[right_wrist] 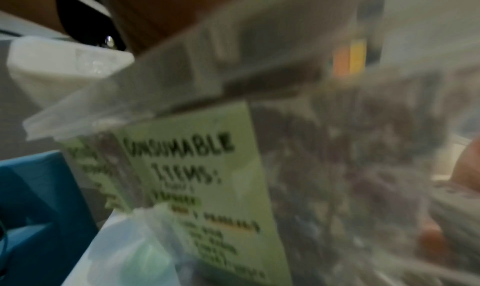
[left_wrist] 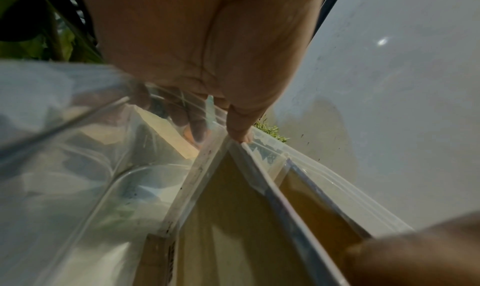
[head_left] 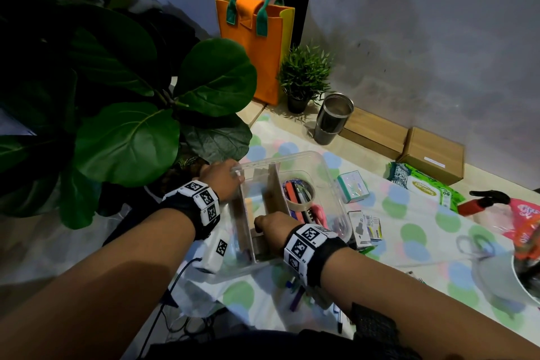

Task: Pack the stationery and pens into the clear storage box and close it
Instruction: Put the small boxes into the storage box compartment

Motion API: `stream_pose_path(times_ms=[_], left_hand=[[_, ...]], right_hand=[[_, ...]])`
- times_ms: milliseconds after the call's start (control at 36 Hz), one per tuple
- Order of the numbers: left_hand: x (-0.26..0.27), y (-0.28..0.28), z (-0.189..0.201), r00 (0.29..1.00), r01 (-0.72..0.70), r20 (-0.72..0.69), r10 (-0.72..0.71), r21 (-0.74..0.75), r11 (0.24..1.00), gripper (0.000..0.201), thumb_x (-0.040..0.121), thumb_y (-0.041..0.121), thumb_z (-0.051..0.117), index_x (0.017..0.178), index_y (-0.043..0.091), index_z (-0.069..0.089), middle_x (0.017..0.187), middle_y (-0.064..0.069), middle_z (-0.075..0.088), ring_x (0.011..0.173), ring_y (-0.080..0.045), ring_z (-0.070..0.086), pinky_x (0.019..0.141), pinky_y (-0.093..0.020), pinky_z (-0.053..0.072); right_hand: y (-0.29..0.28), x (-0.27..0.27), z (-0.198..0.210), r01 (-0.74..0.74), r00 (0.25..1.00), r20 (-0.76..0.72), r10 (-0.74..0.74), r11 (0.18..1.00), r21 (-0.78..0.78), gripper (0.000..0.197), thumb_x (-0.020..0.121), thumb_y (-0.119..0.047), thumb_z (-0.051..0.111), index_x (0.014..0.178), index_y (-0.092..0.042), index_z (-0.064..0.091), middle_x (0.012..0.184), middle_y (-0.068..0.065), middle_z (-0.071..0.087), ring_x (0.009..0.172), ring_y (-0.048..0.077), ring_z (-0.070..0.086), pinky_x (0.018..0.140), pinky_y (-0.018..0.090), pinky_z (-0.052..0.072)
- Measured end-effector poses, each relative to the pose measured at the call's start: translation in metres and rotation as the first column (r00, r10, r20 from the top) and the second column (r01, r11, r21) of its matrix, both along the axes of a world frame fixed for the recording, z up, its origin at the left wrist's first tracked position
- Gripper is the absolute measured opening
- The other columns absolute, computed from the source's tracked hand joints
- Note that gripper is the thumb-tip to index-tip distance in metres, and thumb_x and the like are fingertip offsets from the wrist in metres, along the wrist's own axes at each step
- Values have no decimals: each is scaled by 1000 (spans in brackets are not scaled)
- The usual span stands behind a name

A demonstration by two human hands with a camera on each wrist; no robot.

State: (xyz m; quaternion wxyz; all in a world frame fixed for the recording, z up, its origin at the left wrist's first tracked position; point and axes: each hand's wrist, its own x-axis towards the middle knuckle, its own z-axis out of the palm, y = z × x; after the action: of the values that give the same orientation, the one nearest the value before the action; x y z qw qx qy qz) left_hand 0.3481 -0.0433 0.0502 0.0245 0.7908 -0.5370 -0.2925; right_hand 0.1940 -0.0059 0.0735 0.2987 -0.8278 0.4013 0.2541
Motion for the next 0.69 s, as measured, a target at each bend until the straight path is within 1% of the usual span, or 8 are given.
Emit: stream_pose_path(times_ms=[111,222,278,417,472,528,611,694], left_hand=[[1,0,0,1000,4,0,-4,8,1000,40,93,34,50,130,22,47,136,-12,52,129,-33,42,105,-34,32],[1,-1,-1,1000,0,-9,0,4,1000,39,93,35,49,130,21,48,136,-13,52,128,-34,42,105,-33,32],[0,-1,-1,1000,-5,-12,6,11,1000,39,93,35,49,130,21,48,136,-12,52,128,-35,41,105,-33,32],[-1,-2,-2,1000,-21,-13,21,14,1000,36,93,35,49,126,21,50,134,-13,53,126,-36,41,103,-35,33],[-2,-2,0,1000,-14,-11,14,13,1000,35,94,33,49,126,19,51,133,-13,54,125,-34,43,104,-35,33],[-2,-2,0,1000,-10,-9,10,11,1000,34,94,32,49,125,18,51,132,-13,55,124,-32,46,105,-34,32],[-2,-2,-1,1000,-10,-11,10,8,1000,34,92,32,52,122,18,52,130,-14,56,121,-33,48,105,-36,35],[-1,-2,-3,1000,-23,-1,23,8,1000,35,90,36,52,121,21,52,129,-13,56,121,-36,47,103,-39,38]], right_hand=[[-8,-13,10,153,983,104,-150,988,-19,39,94,1,40,131,-9,47,132,14,53,120,30,53,101,35,39],[-23,-37,16,329,899,338,-279,939,-99,25,89,-10,52,112,-15,62,108,5,66,96,21,61,81,25,46],[-33,-52,21,448,825,441,-354,885,-127,15,87,-11,56,99,-15,65,92,1,64,83,16,58,75,23,44],[-65,-92,10,680,674,539,-506,710,-183,7,84,-9,61,88,-11,67,79,-1,62,76,15,55,72,20,39],[-75,-108,0,773,561,579,-592,626,-108,11,83,-7,62,76,-16,64,71,-2,61,71,18,57,70,25,44],[-83,-121,-9,860,389,629,-673,510,13,26,84,-3,61,66,-22,57,65,0,60,61,21,58,64,30,50],[-94,-136,-19,918,172,640,-749,358,171,31,85,2,58,64,-21,55,68,7,60,53,17,55,55,27,48],[-102,-146,-24,922,90,593,-800,292,253,28,86,3,56,66,-16,57,67,5,60,55,16,55,55,27,49]])
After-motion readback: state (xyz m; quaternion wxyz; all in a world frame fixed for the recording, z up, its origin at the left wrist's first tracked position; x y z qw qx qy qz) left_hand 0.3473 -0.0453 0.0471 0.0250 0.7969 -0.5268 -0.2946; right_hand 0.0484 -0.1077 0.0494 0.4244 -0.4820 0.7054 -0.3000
